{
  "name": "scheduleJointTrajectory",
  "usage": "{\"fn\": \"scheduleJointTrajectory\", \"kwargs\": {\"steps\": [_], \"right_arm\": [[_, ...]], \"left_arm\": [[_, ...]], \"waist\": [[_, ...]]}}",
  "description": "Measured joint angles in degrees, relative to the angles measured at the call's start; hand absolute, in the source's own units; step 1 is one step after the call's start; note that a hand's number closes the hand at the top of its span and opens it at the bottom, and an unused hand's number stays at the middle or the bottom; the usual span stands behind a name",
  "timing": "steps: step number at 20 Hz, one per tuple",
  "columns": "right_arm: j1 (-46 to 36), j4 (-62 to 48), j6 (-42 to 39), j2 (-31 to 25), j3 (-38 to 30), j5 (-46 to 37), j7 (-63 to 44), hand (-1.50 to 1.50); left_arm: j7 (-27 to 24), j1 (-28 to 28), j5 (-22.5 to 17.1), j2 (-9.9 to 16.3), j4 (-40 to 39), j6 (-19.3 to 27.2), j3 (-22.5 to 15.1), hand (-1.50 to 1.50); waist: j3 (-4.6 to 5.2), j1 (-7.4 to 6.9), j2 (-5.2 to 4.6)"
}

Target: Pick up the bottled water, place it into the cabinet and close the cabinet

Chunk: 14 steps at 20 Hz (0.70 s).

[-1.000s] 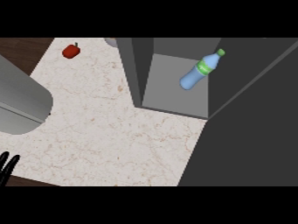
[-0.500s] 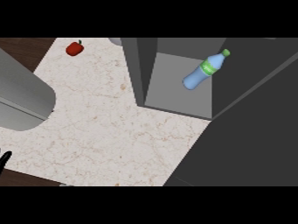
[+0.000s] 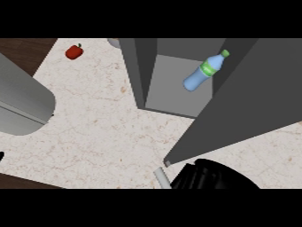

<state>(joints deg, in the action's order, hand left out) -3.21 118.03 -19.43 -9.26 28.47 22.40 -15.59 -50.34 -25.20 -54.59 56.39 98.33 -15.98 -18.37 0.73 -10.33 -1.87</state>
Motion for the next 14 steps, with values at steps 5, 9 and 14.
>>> {"fn": "scheduleJointTrajectory", "kwargs": {"steps": [5, 9, 14], "right_arm": [[-11.95, -12.46, 8.52, 5.81, -7.60, -3.29, -3.02, 1.50], [-23.50, -24.37, 13.14, 7.97, -13.14, -4.86, -3.80, 1.50], [-31.32, -35.36, 12.76, 8.84, -15.71, -5.65, -2.58, 1.50]], "left_arm": [[0.39, -0.66, -0.89, 0.08, -0.93, -0.79, 0.91, -1.50], [0.78, -1.33, -1.45, -0.08, -1.08, -1.43, 1.38, -1.50], [1.08, -2.14, -1.48, -0.44, -1.62, -2.32, 2.21, -1.50]], "waist": [[-0.27, 1.47, 0.26], [-0.46, 2.37, 0.37], [-0.98, 4.39, 1.54]]}}
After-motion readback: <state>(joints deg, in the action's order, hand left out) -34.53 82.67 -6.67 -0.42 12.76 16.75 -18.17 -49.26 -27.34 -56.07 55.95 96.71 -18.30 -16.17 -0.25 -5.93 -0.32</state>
